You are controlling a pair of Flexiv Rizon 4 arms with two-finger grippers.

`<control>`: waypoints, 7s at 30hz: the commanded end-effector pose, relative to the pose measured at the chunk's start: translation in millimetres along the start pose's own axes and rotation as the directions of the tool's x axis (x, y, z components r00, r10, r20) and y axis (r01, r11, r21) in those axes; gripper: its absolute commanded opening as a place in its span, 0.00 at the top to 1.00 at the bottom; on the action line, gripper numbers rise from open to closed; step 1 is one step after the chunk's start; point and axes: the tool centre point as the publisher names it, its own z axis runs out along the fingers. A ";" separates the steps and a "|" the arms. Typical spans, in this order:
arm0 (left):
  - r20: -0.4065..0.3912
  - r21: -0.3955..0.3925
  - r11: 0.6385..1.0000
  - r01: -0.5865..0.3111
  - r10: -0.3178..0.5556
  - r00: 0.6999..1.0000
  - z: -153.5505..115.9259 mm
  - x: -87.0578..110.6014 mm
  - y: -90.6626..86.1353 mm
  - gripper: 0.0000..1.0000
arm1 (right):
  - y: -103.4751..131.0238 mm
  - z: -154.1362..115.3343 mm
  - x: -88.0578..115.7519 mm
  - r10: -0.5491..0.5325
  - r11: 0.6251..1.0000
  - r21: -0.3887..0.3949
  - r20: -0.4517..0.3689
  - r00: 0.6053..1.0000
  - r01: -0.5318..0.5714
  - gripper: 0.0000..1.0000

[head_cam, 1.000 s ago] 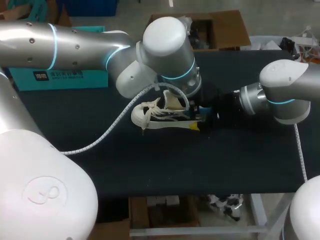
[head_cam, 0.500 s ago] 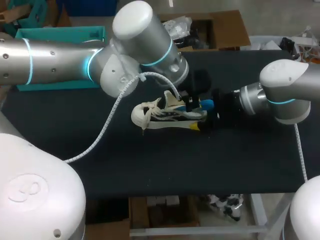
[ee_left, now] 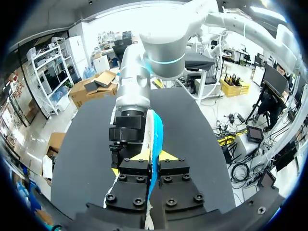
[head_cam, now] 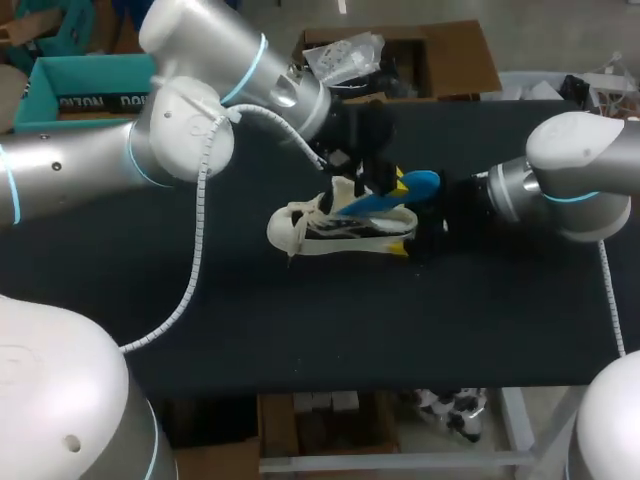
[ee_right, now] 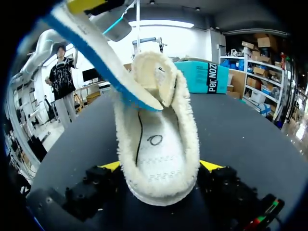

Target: Open the shoe tongue, take the insole out of the shoe, put the insole back into the shoe, and pack the shoe into the shoebox

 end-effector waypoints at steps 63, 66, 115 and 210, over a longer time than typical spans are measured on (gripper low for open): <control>-0.063 0.592 0.753 0.287 -0.312 0.948 -231.6 -14.0 -20.5 1.00 | 97.7 -54.6 -24.4 -0.012 0.751 0.661 0.007 1.000 0.005 0.00; -0.020 0.607 0.740 0.291 -0.352 0.936 -242.3 -17.5 -9.8 1.00 | 102.0 -45.9 -22.1 -0.034 0.728 0.685 0.021 0.999 0.010 0.00; 0.210 0.711 0.635 0.302 -0.602 0.770 -304.7 -21.8 69.5 1.00 | 86.7 16.3 -36.3 0.008 0.493 0.867 0.081 0.997 -0.074 1.00; -0.187 0.700 0.679 0.222 -0.126 0.974 -210.4 -40.1 10.8 1.00 | 105.4 -73.5 104.6 0.901 0.271 -0.003 0.353 0.252 -0.963 0.00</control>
